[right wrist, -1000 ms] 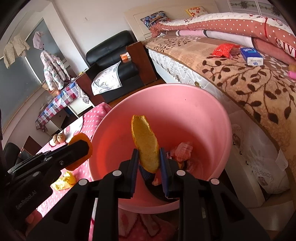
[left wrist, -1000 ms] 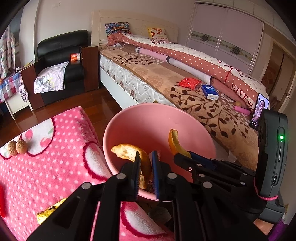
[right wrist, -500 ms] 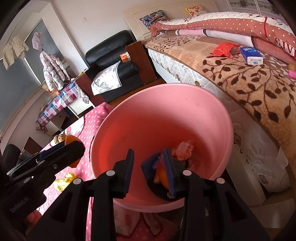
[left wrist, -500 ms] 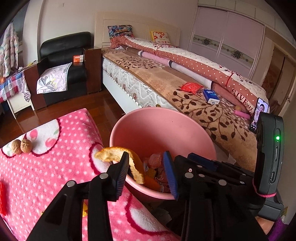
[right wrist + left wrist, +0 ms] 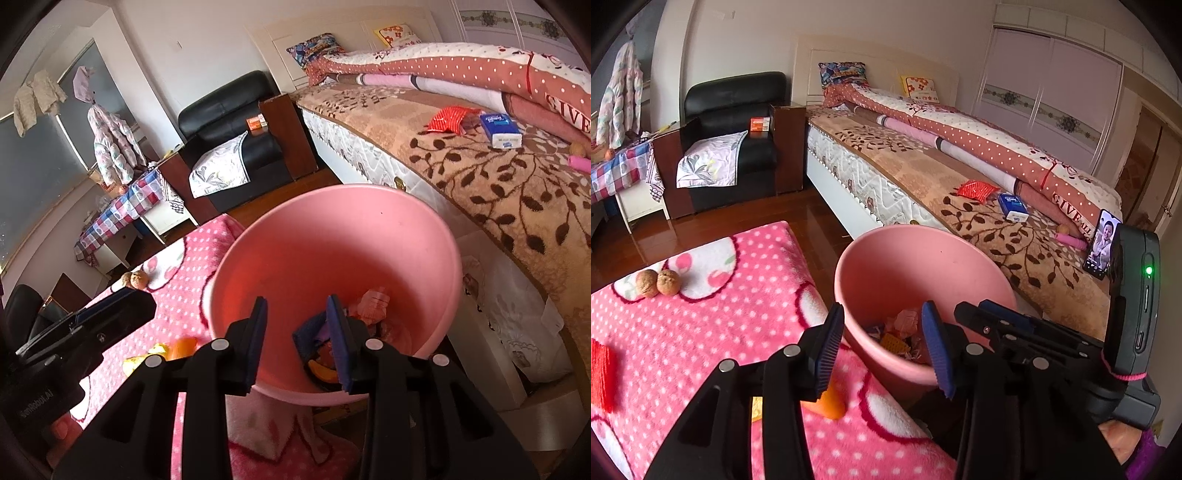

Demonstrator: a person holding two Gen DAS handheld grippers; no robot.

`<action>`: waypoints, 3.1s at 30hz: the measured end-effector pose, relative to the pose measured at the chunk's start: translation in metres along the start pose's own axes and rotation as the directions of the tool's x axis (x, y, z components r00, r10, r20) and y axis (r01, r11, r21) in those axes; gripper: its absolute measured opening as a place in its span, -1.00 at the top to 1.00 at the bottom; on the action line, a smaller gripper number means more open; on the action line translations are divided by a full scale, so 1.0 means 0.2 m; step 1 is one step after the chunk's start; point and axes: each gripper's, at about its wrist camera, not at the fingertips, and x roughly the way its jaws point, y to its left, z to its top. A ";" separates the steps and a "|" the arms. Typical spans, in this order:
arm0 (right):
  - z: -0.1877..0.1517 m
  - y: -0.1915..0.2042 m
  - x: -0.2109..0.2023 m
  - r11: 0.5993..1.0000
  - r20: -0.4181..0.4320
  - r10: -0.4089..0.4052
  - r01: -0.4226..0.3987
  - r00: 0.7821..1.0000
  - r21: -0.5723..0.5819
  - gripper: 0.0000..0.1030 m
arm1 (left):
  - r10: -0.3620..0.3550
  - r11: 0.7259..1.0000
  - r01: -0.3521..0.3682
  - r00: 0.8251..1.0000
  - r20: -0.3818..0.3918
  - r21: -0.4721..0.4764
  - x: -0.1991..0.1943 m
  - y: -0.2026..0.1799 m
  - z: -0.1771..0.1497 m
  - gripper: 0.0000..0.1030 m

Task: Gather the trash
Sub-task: 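Move both open tools back over the table toward the yellow bag, then grasp the yellow wrapper bag with the left tool while the right tool grasps an orange peel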

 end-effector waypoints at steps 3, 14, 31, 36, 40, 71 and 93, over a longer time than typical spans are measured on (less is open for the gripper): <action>-0.01 0.03 -0.03 1.000 0.012 0.001 -0.001 1.000 -0.010 0.34 | 0.002 1.000 -0.002 1.000 0.004 -0.003 -0.04 0.01 -0.02 0.15; -0.08 0.18 -0.15 0.997 0.036 0.048 -0.046 0.998 -0.067 0.34 | 0.021 0.999 -0.020 1.000 0.007 -0.030 -0.19 0.07 -0.16 0.14; -0.28 0.45 -0.11 0.979 -0.036 0.144 -0.148 0.989 -0.141 0.34 | 0.116 0.986 -0.115 0.993 0.000 -0.119 -0.39 0.37 -0.39 0.14; -0.35 0.53 -0.07 0.973 -0.076 0.148 -0.159 0.986 -0.170 0.34 | 0.141 0.975 -0.141 0.990 -0.013 -0.173 -0.44 0.49 -0.46 0.14; -0.39 0.58 -0.05 0.966 -0.094 0.148 -0.164 0.985 -0.200 0.34 | 0.155 0.968 -0.156 0.988 -0.018 -0.199 -0.47 0.57 -0.50 0.14; -0.42 0.63 0.12 0.963 -0.163 0.107 -0.143 0.981 -0.229 0.34 | 0.164 0.980 -0.140 0.970 -0.180 0.139 -0.06 0.61 -0.42 0.00; -0.37 0.74 0.31 0.954 -0.255 0.081 -0.150 0.963 -0.260 0.34 | 0.090 0.996 -0.091 0.983 -0.161 0.001 -0.16 0.76 -0.38 0.73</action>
